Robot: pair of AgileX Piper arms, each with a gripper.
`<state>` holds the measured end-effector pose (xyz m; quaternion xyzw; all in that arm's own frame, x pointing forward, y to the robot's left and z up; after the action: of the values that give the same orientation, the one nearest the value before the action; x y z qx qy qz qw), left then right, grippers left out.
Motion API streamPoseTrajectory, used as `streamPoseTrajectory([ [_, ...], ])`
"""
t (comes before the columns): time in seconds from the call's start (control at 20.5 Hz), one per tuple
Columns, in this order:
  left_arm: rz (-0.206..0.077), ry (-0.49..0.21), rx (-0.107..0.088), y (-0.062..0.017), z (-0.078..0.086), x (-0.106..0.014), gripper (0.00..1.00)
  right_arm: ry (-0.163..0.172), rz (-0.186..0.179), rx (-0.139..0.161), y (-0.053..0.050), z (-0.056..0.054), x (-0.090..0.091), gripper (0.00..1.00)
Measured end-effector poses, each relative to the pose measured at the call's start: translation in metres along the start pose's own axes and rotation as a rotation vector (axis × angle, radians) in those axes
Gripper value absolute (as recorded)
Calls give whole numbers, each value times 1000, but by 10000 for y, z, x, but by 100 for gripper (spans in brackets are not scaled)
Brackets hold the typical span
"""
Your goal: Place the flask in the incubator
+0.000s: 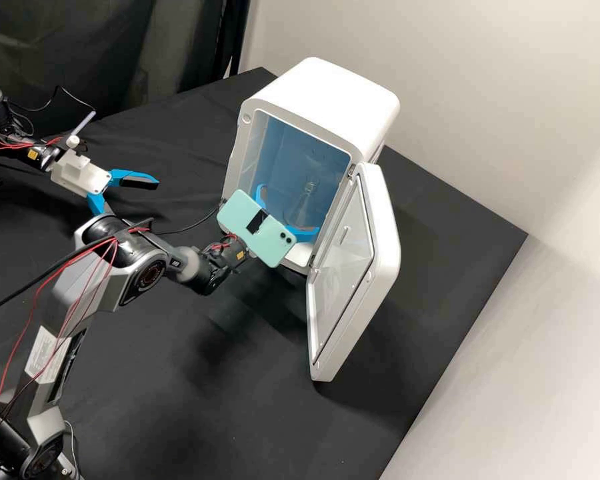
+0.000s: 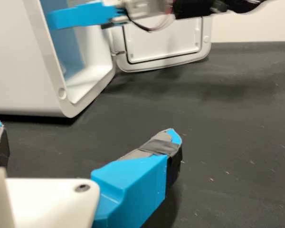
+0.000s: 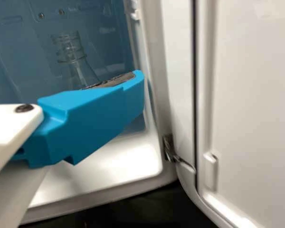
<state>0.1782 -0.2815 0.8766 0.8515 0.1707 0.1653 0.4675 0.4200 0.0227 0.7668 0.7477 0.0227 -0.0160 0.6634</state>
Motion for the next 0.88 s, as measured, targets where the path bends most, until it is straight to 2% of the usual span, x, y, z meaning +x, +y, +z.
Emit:
streamPoseTrajectory([
  [0.15, 19, 1, 9, 46, 7, -19, 100, 22, 41, -43, -18, 65, -267, 100],
  [0.24, 62, 13, 28, 150, -4, -61, 100, 28, 57, -80, -77, 132, -541, 100],
  [0.34, 110, 40, 30, 261, -45, -123, 100, 10, 37, -120, -140, 150, -710, 100],
  [0.39, 133, 50, 21, 309, -60, -151, 100, -7, 31, -129, -169, 152, -774, 100],
  [0.44, 155, 64, -1, 354, -79, -178, 100, -23, 22, -139, -204, 160, -840, 100],
  [0.54, 178, 71, -7, 403, -76, -201, 100, -40, 3, -158, -248, 179, -938, 100],
  [0.63, 191, 70, 0, 433, -67, -215, 100, -56, -11, -158, -249, 198, -1042, 100],
  [0.73, 197, 69, 3, 447, -62, -222, 100, -63, -15, -146, -233, 200, -1117, 100],
  [0.88, 202, 68, 5, 456, -59, -226, 100, -96, -24, -105, -197, 244, -1306, 100],
])
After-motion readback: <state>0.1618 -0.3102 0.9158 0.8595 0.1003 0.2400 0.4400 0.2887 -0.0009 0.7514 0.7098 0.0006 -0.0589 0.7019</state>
